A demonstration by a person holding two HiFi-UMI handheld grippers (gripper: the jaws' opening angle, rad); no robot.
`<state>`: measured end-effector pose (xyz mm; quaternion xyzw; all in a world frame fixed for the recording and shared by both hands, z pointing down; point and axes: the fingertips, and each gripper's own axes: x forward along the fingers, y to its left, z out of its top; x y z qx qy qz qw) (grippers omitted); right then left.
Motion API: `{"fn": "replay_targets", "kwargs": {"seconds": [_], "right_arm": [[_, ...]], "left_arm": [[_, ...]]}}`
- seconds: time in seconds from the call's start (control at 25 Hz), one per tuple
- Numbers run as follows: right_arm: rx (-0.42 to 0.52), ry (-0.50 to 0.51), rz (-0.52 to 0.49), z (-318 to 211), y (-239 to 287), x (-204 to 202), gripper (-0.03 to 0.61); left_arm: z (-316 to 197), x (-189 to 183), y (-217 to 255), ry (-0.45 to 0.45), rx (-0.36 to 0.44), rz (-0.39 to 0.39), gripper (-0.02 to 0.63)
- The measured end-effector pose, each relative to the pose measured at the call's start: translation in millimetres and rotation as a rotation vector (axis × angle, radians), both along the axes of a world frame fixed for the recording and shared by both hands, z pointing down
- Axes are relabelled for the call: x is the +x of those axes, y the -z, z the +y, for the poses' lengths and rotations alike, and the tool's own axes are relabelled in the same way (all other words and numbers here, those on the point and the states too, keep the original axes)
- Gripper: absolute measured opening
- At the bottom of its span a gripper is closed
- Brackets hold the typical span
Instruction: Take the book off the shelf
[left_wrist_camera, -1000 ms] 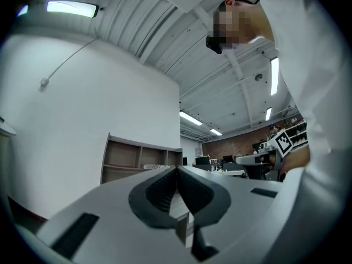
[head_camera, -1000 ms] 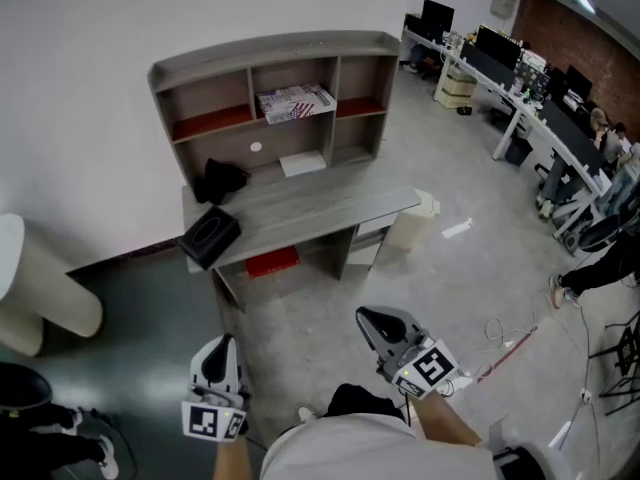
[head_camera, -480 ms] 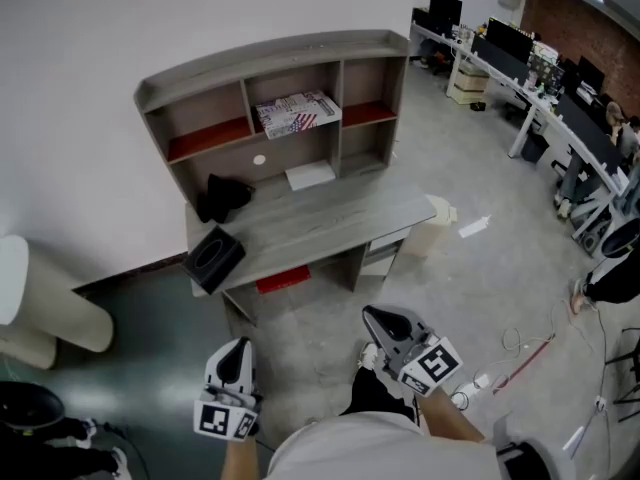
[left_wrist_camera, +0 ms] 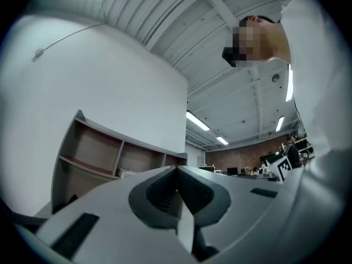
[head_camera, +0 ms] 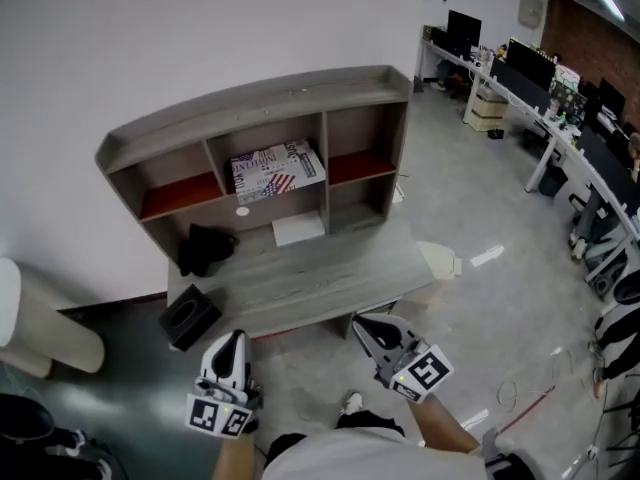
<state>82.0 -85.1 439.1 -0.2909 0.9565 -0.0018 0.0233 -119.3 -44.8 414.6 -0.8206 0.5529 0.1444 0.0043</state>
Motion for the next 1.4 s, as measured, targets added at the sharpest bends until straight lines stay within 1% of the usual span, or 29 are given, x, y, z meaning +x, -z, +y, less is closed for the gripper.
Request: {"fn": "replay_targets", "kwargs": {"seconds": [0.08, 0.16, 0.32, 0.4, 0.48, 0.56, 0.68, 0.8, 0.88, 0.96, 1.04, 1.24, 1.28, 1.36, 1.4], "right_arm": [[-0.009, 0.027, -0.004, -23.3, -2.4, 5.4, 0.023], [-0.035, 0.049, -0.011, -40.9, -10.6, 4.9, 0.023], [-0.111, 0.101, -0.016, -61.5, -35.2, -12.7, 0.023], [-0.12, 0.131, -0.003, -68.8, -40.6, -24.1, 0.023], [-0.111, 0.14, 0.021, -80.2, -40.2, -31.4, 0.023], [-0.102, 0.109, 0.032, -96.9, -34.1, -34.8, 0.023], [-0.091, 0.057, 0.043, -115.2, -20.5, -40.3, 0.023], [-0.068, 0.063, 0.083, -122.1, -14.1, -49.5, 0.023], [-0.057, 0.045, 0.096, -132.3, -10.0, -51.5, 0.023], [-0.057, 0.032, 0.09, -140.2, -6.6, -55.0, 0.023], [-0.056, 0.032, 0.093, -145.9, -7.4, -62.5, 0.023], [-0.068, 0.017, 0.107, -154.1, -12.4, -68.0, 0.023], [-0.07, 0.007, 0.109, -157.0, -12.7, -66.4, 0.023], [-0.069, -0.017, 0.109, -163.3, -11.9, -62.6, 0.023], [-0.067, -0.028, 0.108, -165.8, -11.1, -60.5, 0.023]], "left_arm": [[-14.6, 6.7, 1.8, 0.008, -0.015, 0.024, 0.018], [-25.4, 6.1, -3.5, 0.03, -0.037, 0.028, 0.018], [-47.4, -6.0, -29.7, 0.069, -0.117, 0.065, 0.02], [-60.4, -9.3, -40.9, 0.07, -0.141, 0.081, 0.018], [-75.8, -7.7, -48.9, 0.046, -0.138, 0.095, 0.018], [-96.8, -6.1, -61.1, -0.004, -0.144, 0.115, 0.018], [-134.7, -10.0, -75.0, -0.097, -0.185, 0.162, 0.019], [-162.5, -10.3, -63.9, -0.161, -0.15, 0.196, 0.018], [-177.6, -5.9, -59.0, -0.201, -0.132, 0.217, 0.02], [-189.5, -3.7, -59.9, -0.227, -0.133, 0.21, 0.02], [-204.0, -8.1, -63.8, -0.226, -0.146, 0.207, 0.02], [-242.8, -15.6, -76.3, -0.207, -0.175, 0.263, 0.021], [-251.3, -16.2, -75.9, -0.203, -0.167, 0.274, 0.032], [-268.8, -14.6, -71.4, -0.215, -0.136, 0.292, 0.078], [-277.9, -12.7, -69.1, -0.229, -0.124, 0.301, 0.078]]}}
